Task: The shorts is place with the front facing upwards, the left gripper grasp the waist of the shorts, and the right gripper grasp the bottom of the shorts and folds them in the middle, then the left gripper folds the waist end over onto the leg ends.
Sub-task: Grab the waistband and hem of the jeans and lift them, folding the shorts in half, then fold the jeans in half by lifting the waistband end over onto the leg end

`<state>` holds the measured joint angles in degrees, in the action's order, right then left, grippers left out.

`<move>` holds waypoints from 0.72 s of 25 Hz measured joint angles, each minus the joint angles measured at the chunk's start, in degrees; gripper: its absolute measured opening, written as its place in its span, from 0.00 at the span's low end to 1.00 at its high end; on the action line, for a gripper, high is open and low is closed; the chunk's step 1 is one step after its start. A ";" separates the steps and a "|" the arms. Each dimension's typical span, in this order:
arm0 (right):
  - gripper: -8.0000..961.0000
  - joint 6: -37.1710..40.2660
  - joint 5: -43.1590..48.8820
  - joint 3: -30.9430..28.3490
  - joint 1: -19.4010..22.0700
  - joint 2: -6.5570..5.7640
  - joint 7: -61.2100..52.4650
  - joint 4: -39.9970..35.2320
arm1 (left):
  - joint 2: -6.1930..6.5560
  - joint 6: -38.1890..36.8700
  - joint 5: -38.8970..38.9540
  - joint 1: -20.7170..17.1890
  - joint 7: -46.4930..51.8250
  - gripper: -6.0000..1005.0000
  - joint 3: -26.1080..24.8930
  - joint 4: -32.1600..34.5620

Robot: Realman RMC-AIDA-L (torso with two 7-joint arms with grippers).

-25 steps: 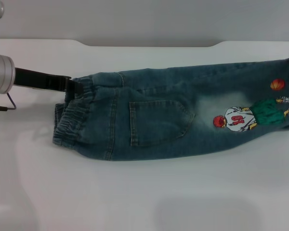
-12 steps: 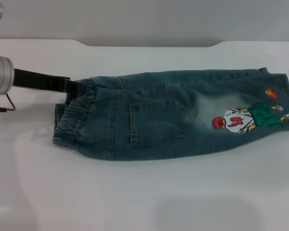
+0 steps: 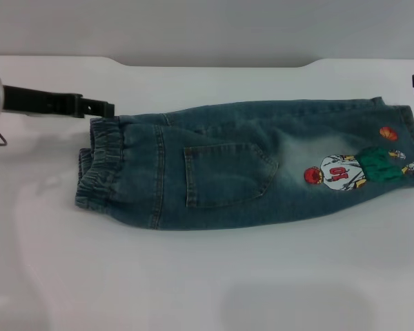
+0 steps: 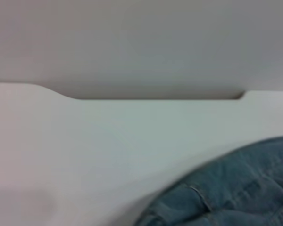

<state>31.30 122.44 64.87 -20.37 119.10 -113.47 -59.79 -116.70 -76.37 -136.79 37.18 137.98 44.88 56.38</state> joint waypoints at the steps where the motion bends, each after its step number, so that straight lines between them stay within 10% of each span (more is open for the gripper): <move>1: 0.51 -0.01 -0.01 0.00 0.06 0.02 0.00 -0.14 | 0.19 0.18 -0.01 -0.10 0.28 0.49 -0.13 0.44; 4: 0.54 -0.02 -0.04 0.00 0.40 0.08 0.00 -0.79 | 0.62 0.29 0.14 -0.15 0.67 0.72 -0.50 1.52; 12: 0.54 0.34 -4.78 2.76 5.17 0.00 -0.03 -7.52 | 3.35 -7.87 -4.65 2.04 2.52 0.75 1.12 1.14; 18: 0.54 0.52 -5.12 5.15 7.32 0.03 0.04 -10.40 | 2.74 -13.35 -13.21 3.70 2.59 0.74 1.32 2.13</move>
<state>31.82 117.32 70.01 -13.05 119.14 -113.43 -70.19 -113.96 -89.72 -149.99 40.88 140.58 46.21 58.51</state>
